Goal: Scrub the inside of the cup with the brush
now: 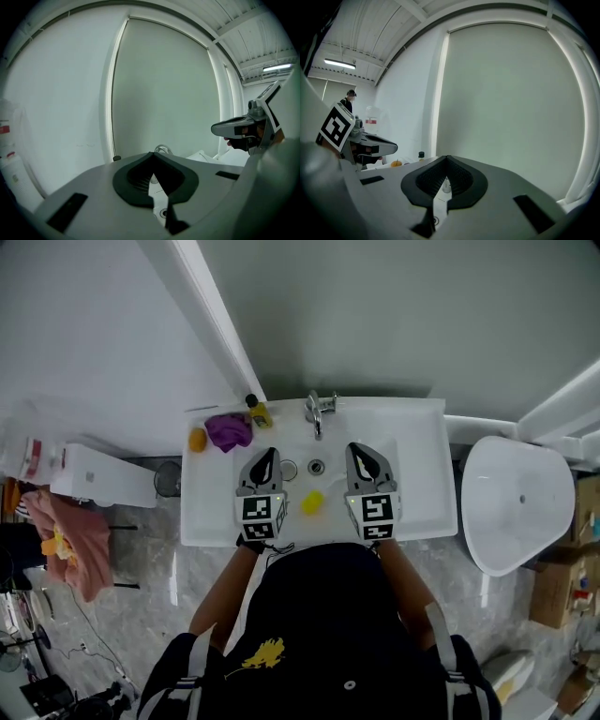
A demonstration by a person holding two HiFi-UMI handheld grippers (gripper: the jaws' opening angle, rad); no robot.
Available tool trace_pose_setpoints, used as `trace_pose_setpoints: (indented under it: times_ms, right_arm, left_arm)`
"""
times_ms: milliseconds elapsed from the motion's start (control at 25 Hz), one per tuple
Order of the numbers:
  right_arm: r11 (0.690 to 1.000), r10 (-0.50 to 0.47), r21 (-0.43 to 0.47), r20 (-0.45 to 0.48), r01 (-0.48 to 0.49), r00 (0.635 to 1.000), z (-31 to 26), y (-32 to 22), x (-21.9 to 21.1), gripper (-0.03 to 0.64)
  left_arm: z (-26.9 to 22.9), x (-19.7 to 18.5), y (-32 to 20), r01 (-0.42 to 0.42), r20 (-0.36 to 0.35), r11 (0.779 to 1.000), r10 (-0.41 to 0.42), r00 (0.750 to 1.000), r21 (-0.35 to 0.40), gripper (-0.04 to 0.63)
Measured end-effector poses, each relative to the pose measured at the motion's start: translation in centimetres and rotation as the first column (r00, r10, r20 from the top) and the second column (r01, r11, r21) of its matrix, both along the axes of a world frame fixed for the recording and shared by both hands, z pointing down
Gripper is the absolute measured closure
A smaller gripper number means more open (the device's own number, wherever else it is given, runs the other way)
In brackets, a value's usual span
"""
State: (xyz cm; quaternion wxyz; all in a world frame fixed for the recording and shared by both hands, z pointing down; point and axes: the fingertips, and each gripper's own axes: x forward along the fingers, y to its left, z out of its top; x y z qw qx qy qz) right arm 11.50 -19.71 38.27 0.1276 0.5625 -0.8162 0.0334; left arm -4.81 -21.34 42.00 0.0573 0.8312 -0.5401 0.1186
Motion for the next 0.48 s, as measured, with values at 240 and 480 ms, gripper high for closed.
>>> trace_pose_setpoints:
  times_ms: [240,480]
  right_arm:
    - [0.999,0.032,0.009,-0.001,-0.032,0.999,-0.6,1.5,-1.2,0.589]
    - [0.998,0.057,-0.021,-0.011,-0.057,0.998,0.0,5.3,-2.7,0.589]
  left_arm:
    - [-0.4,-1.6,2.1,-0.027,0.005,1.0,0.027,1.0,0.0,0.578]
    - [1.9,-5.3,5.2,0.001,0.009,0.998,-0.001,1.0,-0.055,0.578]
